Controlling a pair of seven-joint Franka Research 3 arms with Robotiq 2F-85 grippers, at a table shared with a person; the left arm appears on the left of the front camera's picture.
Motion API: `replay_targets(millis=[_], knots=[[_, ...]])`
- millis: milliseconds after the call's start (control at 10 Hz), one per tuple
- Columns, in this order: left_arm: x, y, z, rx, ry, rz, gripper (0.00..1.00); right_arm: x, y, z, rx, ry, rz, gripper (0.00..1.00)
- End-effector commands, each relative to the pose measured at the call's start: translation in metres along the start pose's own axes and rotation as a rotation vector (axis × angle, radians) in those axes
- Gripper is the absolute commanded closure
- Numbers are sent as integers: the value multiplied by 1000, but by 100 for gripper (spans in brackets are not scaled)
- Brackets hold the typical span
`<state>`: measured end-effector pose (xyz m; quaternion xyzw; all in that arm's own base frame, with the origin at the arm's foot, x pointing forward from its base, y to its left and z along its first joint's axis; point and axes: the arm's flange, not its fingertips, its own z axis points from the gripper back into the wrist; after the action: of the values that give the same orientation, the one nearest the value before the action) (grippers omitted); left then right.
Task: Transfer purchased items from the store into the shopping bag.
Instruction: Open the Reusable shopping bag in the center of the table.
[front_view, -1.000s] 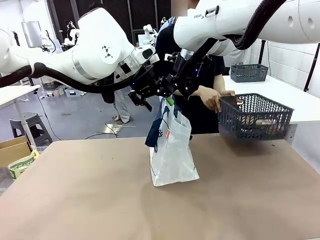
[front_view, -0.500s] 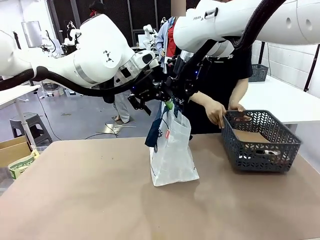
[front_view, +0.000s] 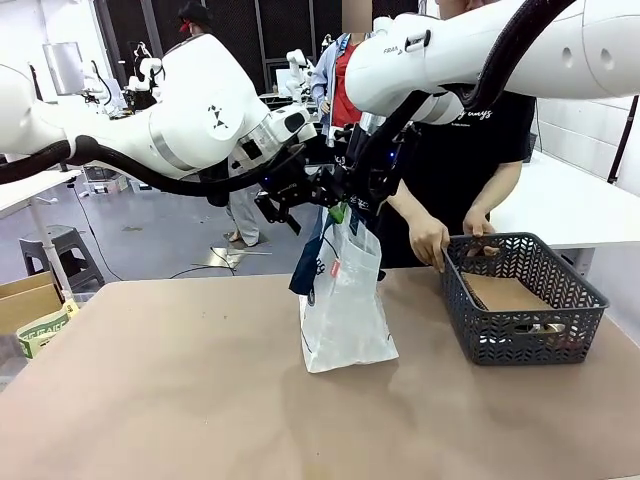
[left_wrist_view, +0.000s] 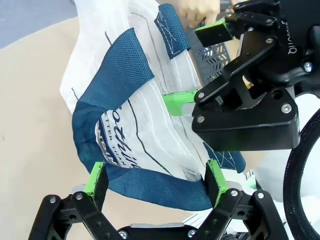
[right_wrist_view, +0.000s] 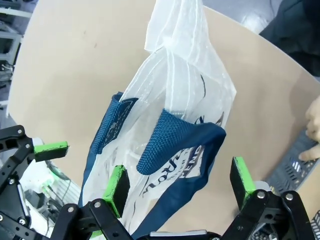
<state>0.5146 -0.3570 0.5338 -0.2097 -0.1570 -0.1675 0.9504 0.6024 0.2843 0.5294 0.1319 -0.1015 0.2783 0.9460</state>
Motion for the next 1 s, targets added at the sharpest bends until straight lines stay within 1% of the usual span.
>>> replay_targets(millis=[0,400,500,900], knots=[[-1,0,-1,30,-17,-12,18,-1,2,-2,-27,-15,53,15],[3,0,-4,51,-17,-14,93,-3,2,-5,-14,-5,53,93],[3,-1,-3,49,-16,-9,100,-4,3,-5,-13,-6,53,100],[1,4,5,46,-19,20,100,-10,12,1,-8,-30,82,100]])
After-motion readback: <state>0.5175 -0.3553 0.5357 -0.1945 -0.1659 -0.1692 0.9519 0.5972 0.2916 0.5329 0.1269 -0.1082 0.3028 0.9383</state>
